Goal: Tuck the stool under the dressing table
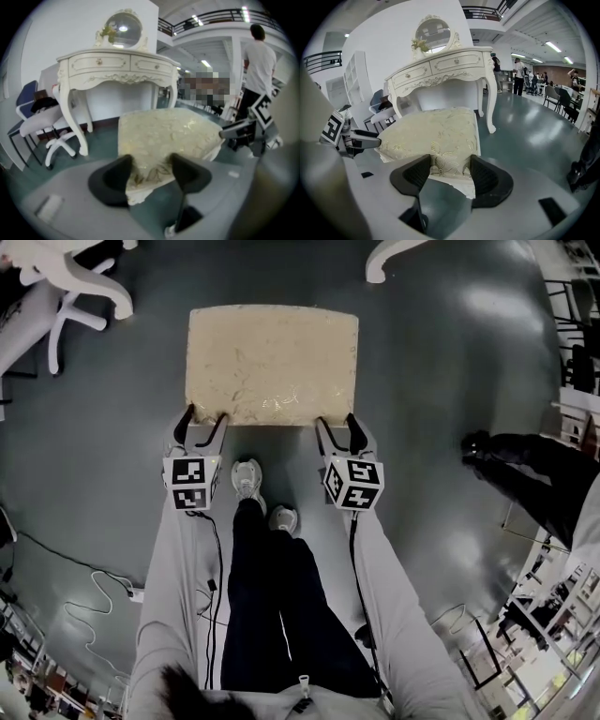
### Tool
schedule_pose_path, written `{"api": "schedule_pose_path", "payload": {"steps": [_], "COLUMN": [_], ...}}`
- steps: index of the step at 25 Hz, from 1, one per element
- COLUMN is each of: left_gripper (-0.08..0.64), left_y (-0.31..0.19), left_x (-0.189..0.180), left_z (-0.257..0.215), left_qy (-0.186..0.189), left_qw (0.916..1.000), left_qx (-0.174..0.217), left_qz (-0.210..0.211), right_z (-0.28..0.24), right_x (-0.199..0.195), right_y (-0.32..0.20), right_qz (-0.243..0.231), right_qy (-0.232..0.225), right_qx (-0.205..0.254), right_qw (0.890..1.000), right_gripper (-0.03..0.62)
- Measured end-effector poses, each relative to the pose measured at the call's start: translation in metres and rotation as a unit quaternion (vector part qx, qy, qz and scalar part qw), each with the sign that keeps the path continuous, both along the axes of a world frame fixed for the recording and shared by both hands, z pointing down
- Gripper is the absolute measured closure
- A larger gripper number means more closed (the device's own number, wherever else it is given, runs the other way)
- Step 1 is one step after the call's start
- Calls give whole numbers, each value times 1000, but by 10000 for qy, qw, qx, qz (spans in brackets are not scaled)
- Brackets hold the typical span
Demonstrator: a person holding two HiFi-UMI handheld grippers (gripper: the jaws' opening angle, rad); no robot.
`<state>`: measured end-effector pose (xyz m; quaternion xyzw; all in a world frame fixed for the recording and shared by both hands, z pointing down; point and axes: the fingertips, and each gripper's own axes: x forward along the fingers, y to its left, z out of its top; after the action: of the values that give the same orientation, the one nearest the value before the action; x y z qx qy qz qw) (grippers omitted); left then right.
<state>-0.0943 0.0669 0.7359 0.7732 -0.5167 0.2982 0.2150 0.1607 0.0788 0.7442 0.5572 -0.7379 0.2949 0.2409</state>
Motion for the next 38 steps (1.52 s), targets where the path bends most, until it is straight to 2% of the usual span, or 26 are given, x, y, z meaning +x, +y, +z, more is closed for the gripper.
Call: {"api": "schedule_pose_path", "payload": {"steps": [10,20,32,38], "left_gripper": [272,273,273,273], "left_y": [-58,-130,-195,-221], "left_x": [-2,-12,-3,8], "left_z": [-2,-3,-1,7], "left_qy": [237,214,77,36], "left_qw": [9993,9981,9971,9973], "left_qx": [-98,-187,-391,-502], "left_qz": [280,545,653,541], "right_z": [0,-1,-2,5], "right_x": [-3,-14,-8,4], "right_y": [-57,-116,-174,-204], "right_qz": [193,495,589,478], "right_qy": [240,322,435,428], "right_qx": [-114,-143,-316,-380], "right_qw": [9995,9982,9968,9972], "right_gripper": [318,319,320,320]}}
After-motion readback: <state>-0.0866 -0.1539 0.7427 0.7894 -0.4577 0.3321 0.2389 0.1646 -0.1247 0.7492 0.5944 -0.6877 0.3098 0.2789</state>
